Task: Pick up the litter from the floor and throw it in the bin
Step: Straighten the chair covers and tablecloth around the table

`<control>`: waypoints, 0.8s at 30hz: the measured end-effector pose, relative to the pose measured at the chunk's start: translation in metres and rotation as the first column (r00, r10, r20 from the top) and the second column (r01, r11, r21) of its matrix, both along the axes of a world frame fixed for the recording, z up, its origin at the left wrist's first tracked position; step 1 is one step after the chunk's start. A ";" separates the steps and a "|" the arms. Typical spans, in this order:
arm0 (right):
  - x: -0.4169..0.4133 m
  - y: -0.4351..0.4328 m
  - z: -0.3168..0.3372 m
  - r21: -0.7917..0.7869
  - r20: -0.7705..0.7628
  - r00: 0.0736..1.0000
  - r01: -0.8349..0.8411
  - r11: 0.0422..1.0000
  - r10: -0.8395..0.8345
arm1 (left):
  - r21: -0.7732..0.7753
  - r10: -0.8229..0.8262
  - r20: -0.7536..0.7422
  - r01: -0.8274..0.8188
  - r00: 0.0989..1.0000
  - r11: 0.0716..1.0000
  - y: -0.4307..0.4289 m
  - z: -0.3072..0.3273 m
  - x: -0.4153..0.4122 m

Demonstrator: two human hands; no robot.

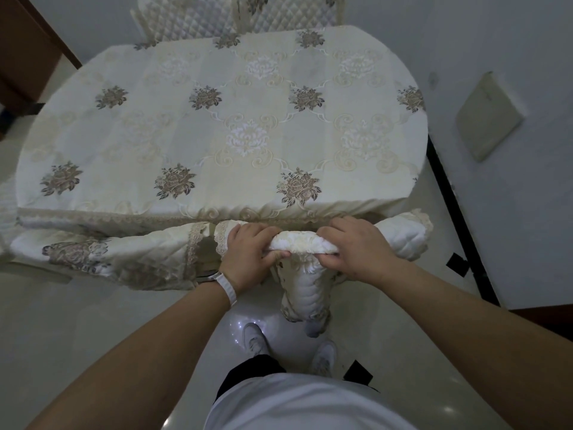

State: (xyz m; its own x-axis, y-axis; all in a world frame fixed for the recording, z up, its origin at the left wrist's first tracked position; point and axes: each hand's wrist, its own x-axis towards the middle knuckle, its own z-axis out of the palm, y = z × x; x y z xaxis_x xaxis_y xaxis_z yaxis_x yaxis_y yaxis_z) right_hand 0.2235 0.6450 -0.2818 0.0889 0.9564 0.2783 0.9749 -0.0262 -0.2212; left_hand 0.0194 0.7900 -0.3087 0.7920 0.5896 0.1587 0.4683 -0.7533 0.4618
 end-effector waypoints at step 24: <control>-0.026 0.001 0.019 -0.089 -0.046 0.999 -0.005 0.996 0.001 | 0.026 -0.014 0.018 0.013 1.000 1.000 -0.021 0.034 -0.040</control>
State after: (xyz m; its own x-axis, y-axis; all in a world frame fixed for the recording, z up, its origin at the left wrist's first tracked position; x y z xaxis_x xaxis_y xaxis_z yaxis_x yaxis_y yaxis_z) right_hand 0.1973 0.6461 -0.2632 0.0969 0.9774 0.1877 0.9640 -0.0452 -0.2621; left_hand -0.0203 0.7685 -0.2746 0.7967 0.5745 0.1875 0.4500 -0.7711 0.4505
